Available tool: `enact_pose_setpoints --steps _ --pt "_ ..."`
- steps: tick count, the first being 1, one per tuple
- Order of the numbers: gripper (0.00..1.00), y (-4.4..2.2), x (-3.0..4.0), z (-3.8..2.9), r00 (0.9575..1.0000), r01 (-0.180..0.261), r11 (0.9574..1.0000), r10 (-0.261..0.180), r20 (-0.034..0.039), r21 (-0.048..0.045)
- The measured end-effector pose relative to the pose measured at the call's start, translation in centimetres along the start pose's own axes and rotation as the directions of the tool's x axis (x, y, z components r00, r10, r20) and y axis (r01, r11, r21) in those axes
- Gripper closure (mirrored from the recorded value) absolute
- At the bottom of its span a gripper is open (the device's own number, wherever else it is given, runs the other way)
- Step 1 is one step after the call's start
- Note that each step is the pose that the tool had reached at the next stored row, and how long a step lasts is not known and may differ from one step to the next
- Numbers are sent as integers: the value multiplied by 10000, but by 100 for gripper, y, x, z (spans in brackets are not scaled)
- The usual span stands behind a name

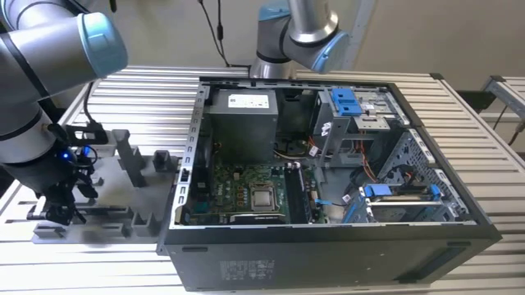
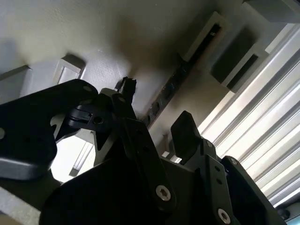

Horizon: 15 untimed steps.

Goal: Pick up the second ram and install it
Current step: 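Pick up the second ram and move it above second insertion slot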

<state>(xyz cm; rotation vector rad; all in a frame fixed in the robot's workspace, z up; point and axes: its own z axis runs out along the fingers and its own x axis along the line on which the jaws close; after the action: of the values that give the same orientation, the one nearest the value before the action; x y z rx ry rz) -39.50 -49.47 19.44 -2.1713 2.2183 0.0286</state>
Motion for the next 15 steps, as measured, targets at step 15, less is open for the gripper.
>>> enact_pose_setpoints --steps 15 --pt "79 -1 2 5 10000 2 10000 -2 6 10"
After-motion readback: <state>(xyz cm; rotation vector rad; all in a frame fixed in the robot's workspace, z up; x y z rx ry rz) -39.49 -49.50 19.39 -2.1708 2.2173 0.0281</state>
